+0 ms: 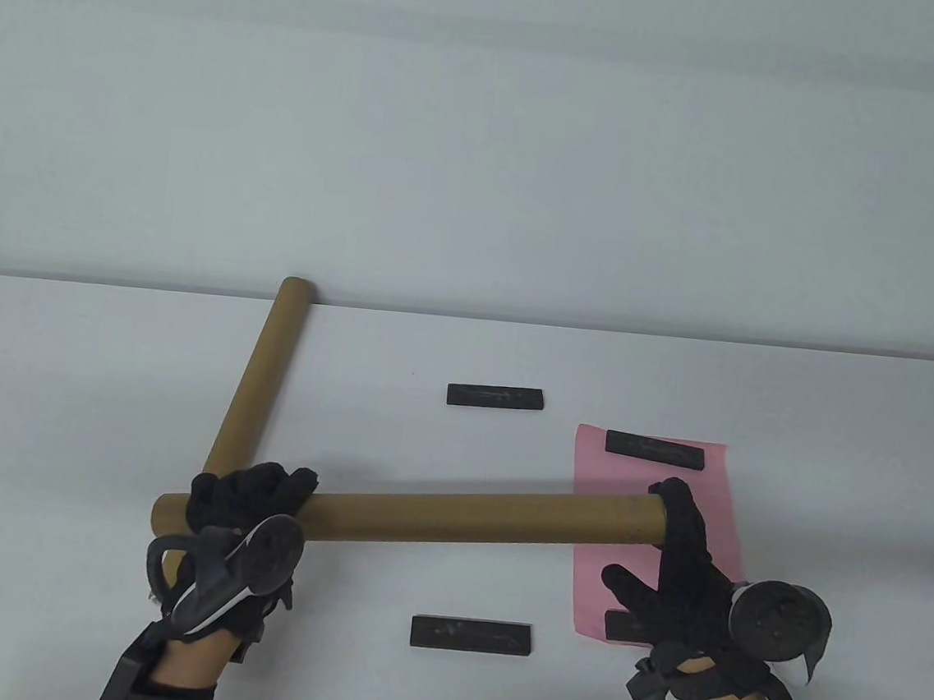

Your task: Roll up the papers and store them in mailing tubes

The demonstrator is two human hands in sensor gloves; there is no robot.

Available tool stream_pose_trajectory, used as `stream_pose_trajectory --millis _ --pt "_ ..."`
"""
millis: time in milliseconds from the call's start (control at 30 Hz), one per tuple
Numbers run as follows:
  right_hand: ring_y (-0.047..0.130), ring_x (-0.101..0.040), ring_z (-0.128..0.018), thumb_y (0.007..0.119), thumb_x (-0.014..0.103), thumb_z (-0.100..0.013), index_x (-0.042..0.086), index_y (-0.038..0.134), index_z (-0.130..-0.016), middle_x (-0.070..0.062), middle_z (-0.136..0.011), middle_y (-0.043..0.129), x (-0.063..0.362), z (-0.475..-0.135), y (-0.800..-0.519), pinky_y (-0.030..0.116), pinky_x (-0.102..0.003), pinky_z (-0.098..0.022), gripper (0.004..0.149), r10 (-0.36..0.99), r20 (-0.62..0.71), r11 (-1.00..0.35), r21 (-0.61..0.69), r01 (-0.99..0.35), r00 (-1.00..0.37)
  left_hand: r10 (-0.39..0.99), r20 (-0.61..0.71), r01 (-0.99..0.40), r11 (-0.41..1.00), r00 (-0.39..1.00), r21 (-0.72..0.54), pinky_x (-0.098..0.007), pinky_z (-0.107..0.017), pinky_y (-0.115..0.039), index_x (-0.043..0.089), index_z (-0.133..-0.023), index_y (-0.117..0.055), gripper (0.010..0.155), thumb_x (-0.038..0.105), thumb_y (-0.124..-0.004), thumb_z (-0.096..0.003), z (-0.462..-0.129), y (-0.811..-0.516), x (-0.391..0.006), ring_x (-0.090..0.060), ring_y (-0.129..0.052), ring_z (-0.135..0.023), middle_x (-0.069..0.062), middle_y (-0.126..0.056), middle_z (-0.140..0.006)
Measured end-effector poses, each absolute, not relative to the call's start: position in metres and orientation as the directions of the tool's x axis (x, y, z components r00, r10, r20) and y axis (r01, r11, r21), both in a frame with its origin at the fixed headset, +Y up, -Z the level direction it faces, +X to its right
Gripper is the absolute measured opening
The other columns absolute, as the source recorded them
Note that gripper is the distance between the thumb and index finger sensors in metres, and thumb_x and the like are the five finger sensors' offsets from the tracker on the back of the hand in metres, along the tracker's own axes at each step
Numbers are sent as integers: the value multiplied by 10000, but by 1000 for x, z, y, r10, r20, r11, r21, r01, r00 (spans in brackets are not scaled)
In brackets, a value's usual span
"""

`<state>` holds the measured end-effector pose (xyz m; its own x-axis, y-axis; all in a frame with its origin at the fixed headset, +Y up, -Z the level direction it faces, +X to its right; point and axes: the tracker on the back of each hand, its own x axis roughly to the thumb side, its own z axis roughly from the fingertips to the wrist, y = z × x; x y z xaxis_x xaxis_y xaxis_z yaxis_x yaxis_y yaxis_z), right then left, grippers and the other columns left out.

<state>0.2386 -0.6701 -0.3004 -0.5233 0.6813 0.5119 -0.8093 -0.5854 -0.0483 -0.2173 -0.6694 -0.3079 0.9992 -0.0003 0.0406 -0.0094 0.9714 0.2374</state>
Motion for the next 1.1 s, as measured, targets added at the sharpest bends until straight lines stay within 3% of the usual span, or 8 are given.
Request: stream_pose_trajectory --millis 333,467,600,667,900,1100 --pt "434 -674 -989 792 538 -513 -50 90 -1097 -325 -1138 187 252 -312 -678 489 -788 -633 1087 682 429 -648 -21 -761 -593 -61 51 53 987 997 155 -584 -702 -612 498 -955 -569 736 520 -947 -325 -315 -679 -207 -192 -847 -914 77 -687 -1010" --pt "511 -653 -982 776 560 -512 -43 195 -1120 -319 -1146 281 268 -300 -659 538 -771 -626 1035 426 409 -761 -321 -564 -807 -39 3 38 995 999 96 -545 -690 -637 462 -973 -575 746 542 -936 -325 -314 -677 -206 -195 -854 -897 79 -693 -1009" --pt "535 -642 -982 775 548 -515 -34 247 -1129 -318 -1145 326 271 -293 -650 544 -771 -625 997 391 432 -740 -377 -557 -813 -44 -46 43 999 998 -24 -529 -659 -692 393 -1001 -524 763 599 -860 -348 -321 -679 -204 -210 -882 -869 19 -686 -1008" --pt "526 -646 -984 777 539 -516 -30 253 -1131 -318 -1147 317 270 -292 -649 533 -775 -629 988 401 442 -733 -371 -571 -802 21 -59 -26 995 998 -91 -505 -629 -768 320 -1021 -470 792 624 -794 -364 -325 -680 -204 -216 -908 -837 -43 -675 -997" --pt "516 -646 -989 769 542 -520 -20 257 -1135 -309 -1153 306 267 -291 -649 534 -774 -631 978 350 446 -762 -375 -527 -824 215 -173 -259 921 961 -292 -441 -561 -880 189 -1052 -207 912 573 -748 -427 -342 -686 -200 -265 -934 -766 -129 -627 -985" --pt "517 -647 -990 767 543 -520 -20 273 -1137 -308 -1155 319 265 -290 -650 533 -775 -630 971 334 462 -775 -362 -518 -822 230 -315 -356 826 921 -438 -414 -555 -888 145 -1047 -128 936 560 -717 -449 -373 -701 -196 -270 -921 -767 -156 -587 -992"
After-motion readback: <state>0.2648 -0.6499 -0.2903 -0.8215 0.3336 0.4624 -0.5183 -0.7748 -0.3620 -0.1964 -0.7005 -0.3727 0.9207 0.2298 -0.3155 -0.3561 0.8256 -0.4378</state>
